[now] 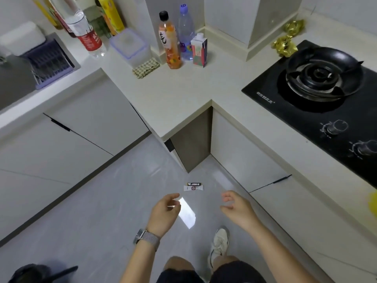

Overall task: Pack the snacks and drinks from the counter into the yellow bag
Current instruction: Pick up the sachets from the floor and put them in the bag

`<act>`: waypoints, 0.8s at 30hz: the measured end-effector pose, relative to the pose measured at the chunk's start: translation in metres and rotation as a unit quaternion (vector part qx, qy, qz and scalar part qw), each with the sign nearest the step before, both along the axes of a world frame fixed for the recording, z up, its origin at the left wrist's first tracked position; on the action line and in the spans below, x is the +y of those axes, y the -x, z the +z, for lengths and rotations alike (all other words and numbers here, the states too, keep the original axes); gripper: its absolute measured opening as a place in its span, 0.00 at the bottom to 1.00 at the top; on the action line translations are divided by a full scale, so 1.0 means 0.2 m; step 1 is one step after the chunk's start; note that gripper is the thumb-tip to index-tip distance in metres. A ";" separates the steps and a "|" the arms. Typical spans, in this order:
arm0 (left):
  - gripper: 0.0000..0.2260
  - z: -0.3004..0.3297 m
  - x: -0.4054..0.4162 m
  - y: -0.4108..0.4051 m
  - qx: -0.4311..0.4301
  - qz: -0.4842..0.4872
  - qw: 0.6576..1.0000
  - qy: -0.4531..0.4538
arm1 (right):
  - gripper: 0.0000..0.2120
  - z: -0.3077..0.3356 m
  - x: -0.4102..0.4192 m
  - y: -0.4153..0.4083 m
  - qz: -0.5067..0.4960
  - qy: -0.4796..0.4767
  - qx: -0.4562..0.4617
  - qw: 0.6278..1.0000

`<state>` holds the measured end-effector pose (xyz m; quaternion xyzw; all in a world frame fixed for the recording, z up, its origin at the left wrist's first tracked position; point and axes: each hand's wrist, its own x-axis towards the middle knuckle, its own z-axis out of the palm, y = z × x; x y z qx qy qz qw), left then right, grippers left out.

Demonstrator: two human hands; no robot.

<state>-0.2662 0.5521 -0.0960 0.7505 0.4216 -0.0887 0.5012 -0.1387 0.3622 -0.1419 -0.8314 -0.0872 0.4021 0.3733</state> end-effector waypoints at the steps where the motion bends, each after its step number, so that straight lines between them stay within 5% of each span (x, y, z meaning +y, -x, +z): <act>1: 0.11 -0.02 0.03 -0.01 0.007 -0.008 1.000 -0.002 | 0.17 -0.01 0.03 0.00 0.001 0.005 0.003 1.000; 13: 0.13 -0.35 0.47 -0.17 0.063 -0.215 0.974 -0.018 | 0.11 -0.42 0.35 0.10 -0.125 0.052 0.014 0.991; 18: 0.13 -0.58 0.68 -0.22 0.069 -0.324 0.943 -0.041 | 0.08 -0.80 0.52 0.23 -0.251 0.041 0.054 0.966; 24: 0.13 -1.11 0.74 -0.26 0.074 -0.319 0.944 -0.045 | 0.09 -1.39 0.62 0.34 -0.227 0.057 0.075 0.969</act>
